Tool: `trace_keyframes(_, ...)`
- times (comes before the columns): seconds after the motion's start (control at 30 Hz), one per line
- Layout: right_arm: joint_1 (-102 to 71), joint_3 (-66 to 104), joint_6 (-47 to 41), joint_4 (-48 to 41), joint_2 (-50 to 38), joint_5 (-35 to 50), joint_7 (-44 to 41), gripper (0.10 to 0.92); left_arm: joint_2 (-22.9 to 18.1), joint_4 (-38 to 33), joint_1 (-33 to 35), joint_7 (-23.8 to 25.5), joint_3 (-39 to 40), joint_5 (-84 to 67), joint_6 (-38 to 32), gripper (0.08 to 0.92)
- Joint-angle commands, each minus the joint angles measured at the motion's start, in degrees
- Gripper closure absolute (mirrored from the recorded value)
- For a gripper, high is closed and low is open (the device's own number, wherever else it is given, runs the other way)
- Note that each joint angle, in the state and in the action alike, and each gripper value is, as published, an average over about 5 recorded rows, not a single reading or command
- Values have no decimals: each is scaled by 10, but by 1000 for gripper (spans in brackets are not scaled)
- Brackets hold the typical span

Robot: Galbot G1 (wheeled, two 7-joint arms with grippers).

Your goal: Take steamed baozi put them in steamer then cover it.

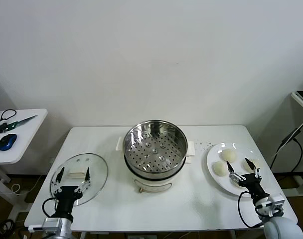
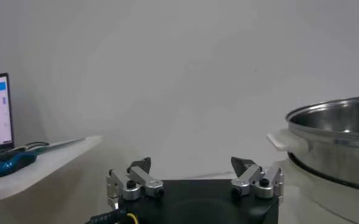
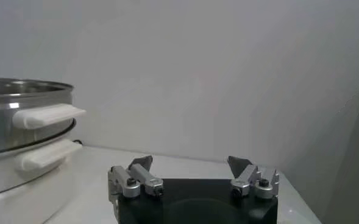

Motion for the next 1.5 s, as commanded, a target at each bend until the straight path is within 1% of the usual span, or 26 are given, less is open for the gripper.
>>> trace_keyframes(0.03,50,-7,-49,-26,-92,-51,-87,203,0,-4,0,-9,2,2,2,177)
trace_keyframes(0.07,58,-12,-53,-34,-109,-58,-108,203,0,-5,0,-10,2,2,3,177)
trace_keyframes(0.13,87,-36,-65,-65,-168,-81,-175,203,3,-8,0,-16,6,3,5,177)
trace_keyframes(0.2,134,-73,-63,-111,-228,-105,-239,203,6,-9,2,-20,9,2,5,177)
trace_keyframes(0.3,231,-154,-44,-189,-296,-138,-322,203,9,-10,5,-24,14,2,4,177)
trace_keyframes(0.43,386,-300,-25,-267,-348,-204,-418,203,11,-8,8,-27,18,1,1,177)
trace_keyframes(0.57,545,-473,-17,-327,-364,-257,-452,203,14,-3,10,-28,17,-2,-1,177)
trace_keyframes(0.73,698,-649,-2,-401,-335,-295,-465,203,17,5,8,-32,13,-7,-1,177)
trace_keyframes(0.87,769,-718,8,-451,-283,-317,-470,203,19,11,5,-33,13,-9,0,177)
trace_keyframes(1.03,807,-757,22,-516,-211,-334,-476,203,19,18,-1,-35,12,-9,2,177)
trace_keyframes(1.17,817,-774,28,-551,-166,-341,-476,203,20,21,-3,-36,11,-9,4,177)
trace_keyframes(1.5,814,-777,49,-626,-109,-381,-473,203,25,32,-3,-37,4,-12,4,177)
